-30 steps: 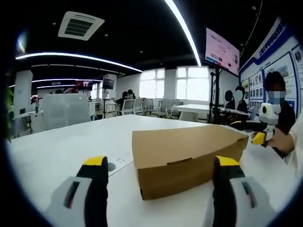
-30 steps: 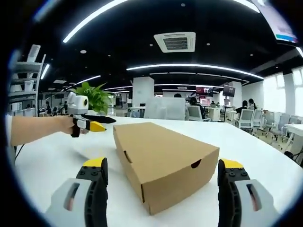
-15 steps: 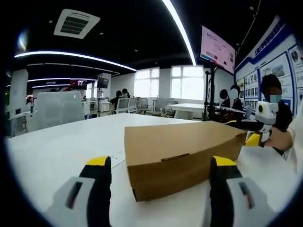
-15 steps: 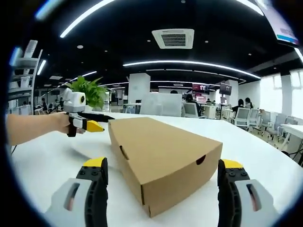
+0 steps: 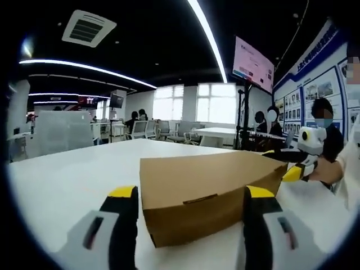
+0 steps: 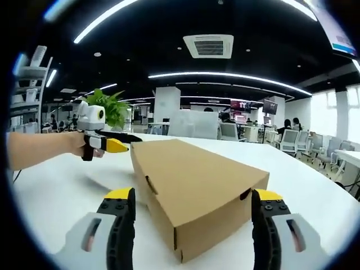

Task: Operate the shoe box by opening the lid, removing the specified soft item, and placing it in the target area until the item is outside and the box remains undamaged.

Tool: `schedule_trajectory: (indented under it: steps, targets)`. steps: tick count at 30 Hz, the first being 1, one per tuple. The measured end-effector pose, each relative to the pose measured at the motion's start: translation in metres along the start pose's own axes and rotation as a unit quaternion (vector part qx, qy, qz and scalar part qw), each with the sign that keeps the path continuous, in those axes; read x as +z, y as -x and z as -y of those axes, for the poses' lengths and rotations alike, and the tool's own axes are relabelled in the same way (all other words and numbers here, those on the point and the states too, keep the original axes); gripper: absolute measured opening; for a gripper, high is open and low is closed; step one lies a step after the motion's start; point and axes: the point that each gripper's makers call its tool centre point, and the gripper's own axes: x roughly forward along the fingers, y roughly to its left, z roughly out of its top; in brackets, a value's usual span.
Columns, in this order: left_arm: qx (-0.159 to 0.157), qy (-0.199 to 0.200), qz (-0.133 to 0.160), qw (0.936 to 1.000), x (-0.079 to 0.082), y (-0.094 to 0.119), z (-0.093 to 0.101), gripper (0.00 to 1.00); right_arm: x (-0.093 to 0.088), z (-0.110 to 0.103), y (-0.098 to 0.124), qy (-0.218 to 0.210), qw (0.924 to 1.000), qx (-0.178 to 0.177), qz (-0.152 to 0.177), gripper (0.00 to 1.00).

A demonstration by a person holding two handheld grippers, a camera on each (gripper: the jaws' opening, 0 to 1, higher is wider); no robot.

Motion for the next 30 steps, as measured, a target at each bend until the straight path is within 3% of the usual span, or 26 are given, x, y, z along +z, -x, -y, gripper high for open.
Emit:
schedule_trajectory:
  steps: [1,5,8,11,13,16,17,19,23,26,30]
  targets:
    - [-0.004,0.002,0.000,1.0000,0.000,0.000,0.001,0.80,0.000,0.002,-0.003,0.016,0.9996,-0.001,-0.025,0.93]
    - [-0.005,-0.005,-0.003,1.0000,-0.004,-0.003,0.003,0.84,0.007,-0.002,-0.001,0.012,0.9999,-0.002,-0.008,0.94]
    - [-0.003,0.004,-0.002,1.0000,-0.003,-0.006,0.000,0.83,0.001,-0.002,-0.002,0.052,0.9981,-0.018,-0.025,0.93]
    - [0.000,0.006,0.000,1.0000,-0.003,-0.006,-0.001,0.83,0.006,0.001,0.002,0.013,0.9997,-0.018,-0.004,0.92]
    - [-0.001,0.001,-0.001,1.0000,-0.003,-0.007,-0.002,0.83,-0.004,0.006,0.002,0.002,0.9994,-0.022,-0.025,0.93]
    - [0.001,0.001,-0.001,1.0000,-0.001,-0.008,-0.004,0.82,-0.017,0.004,-0.003,-0.001,0.9990,-0.014,-0.042,0.94]
    - [0.002,0.022,0.009,0.9997,0.003,-0.010,-0.003,0.83,-0.019,0.004,-0.008,-0.001,0.9990,-0.012,-0.043,0.96]
    - [0.004,-0.002,0.002,1.0000,0.000,-0.011,-0.004,0.83,-0.017,0.008,-0.009,-0.003,0.9989,-0.016,-0.043,0.97]
    - [-0.004,0.029,0.020,0.9994,0.004,-0.009,-0.004,0.82,-0.019,0.007,-0.008,-0.012,0.9988,-0.012,-0.045,0.97]
    - [0.003,0.002,0.014,0.9999,0.000,-0.009,-0.007,0.78,-0.019,0.007,-0.012,-0.017,0.9989,-0.008,-0.043,0.97]
    - [0.004,0.005,0.016,0.9999,0.001,-0.010,-0.005,0.79,-0.016,0.008,-0.011,-0.029,0.9987,0.004,-0.041,0.99]
